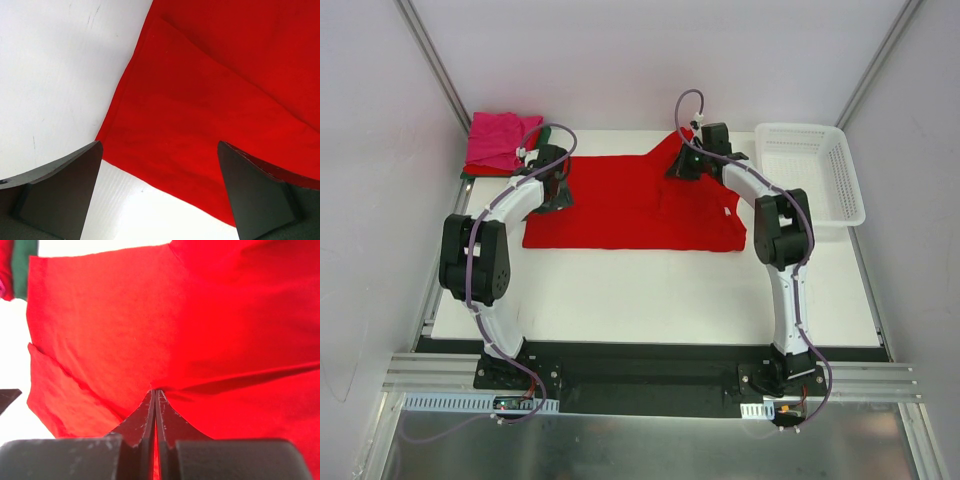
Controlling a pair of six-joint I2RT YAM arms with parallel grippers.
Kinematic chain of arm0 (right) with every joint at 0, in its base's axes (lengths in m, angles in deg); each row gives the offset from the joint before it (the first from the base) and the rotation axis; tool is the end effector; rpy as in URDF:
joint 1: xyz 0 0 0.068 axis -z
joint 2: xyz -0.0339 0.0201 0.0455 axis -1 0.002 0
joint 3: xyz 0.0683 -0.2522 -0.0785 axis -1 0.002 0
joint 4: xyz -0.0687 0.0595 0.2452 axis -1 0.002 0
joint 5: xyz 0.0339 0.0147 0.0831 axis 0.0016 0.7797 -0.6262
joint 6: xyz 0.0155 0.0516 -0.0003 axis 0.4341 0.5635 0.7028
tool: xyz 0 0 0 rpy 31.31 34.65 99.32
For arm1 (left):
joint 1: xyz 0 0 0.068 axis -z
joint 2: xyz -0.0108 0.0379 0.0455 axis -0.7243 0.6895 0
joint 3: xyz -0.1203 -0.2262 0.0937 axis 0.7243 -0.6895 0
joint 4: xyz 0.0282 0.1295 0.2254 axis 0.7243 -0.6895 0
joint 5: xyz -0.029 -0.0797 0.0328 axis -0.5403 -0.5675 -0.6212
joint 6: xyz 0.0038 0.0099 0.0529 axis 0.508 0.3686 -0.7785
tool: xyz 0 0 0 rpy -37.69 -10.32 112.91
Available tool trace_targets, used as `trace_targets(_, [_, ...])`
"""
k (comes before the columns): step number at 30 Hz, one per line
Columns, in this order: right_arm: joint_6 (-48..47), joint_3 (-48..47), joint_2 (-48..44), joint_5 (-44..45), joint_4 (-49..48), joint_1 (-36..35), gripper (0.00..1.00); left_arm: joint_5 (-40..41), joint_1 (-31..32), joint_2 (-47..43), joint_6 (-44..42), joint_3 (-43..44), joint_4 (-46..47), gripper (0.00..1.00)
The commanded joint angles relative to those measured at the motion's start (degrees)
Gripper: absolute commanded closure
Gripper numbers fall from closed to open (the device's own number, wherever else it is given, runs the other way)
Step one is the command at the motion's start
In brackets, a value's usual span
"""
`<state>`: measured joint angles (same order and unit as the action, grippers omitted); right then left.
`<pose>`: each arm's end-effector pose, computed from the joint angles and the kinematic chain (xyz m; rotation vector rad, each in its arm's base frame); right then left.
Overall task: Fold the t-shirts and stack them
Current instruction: Fold the flattened tshirt in 1/3 of the way
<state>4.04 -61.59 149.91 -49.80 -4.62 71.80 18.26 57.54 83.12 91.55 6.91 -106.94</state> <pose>0.5045 0.1802 0.1985 -0.3563 2.1488 0.7608 0.3863 -0.0607 0.2267 -0.4862 2.3725 0.2566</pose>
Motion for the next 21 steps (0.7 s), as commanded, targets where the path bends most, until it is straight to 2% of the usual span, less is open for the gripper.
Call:
trace_targets(1, [3.00, -3.37, 1.50, -3.19, -4.23, 0.51, 0.99, 2.10, -0.50, 0.41, -0.73, 0.77, 0.32, 0.01])
trace_targets(9, [4.23, -3.37, 2.65, -4.33, -5.82, 0.95, 0.99, 1.92, -0.68, 0.93, -0.73, 0.95, 0.41, 0.01])
trace_targets(11, [4.14, -3.46, 3.00, -4.60, -5.99, 0.95, 0.84, 1.92, -0.68, 1.02, -0.73, 1.03, 0.41, 0.01])
trace_targets(12, [4.14, -3.37, 3.00, -4.69, -6.08, 0.95, 0.71, 1.92, -0.68, 1.20, -0.64, 1.04, 0.41, 0.01])
trace_targets(13, [4.14, -3.28, 2.91, -4.86, -6.52, 0.95, 0.47, 1.92, -0.76, 1.20, -0.64, 0.95, 0.41, 0.01])
trace_targets(14, [4.14, -3.11, 2.82, -5.12, -6.52, 0.95, 0.41, 1.92, -0.77, 1.29, -0.64, 0.95, 0.41, 0.01])
trace_targets(16, [4.14, -2.84, 2.73, -5.65, -6.52, 1.03, 0.32, 1.92, -0.85, 1.37, -0.64, 1.03, 0.41, 0.01])
trace_targets(21, [3.88, 0.05, -0.59, -5.92, -9.85, 1.47, 0.30, 1.92, -0.77, 0.67, -0.82, 0.77, 0.32, 0.01])
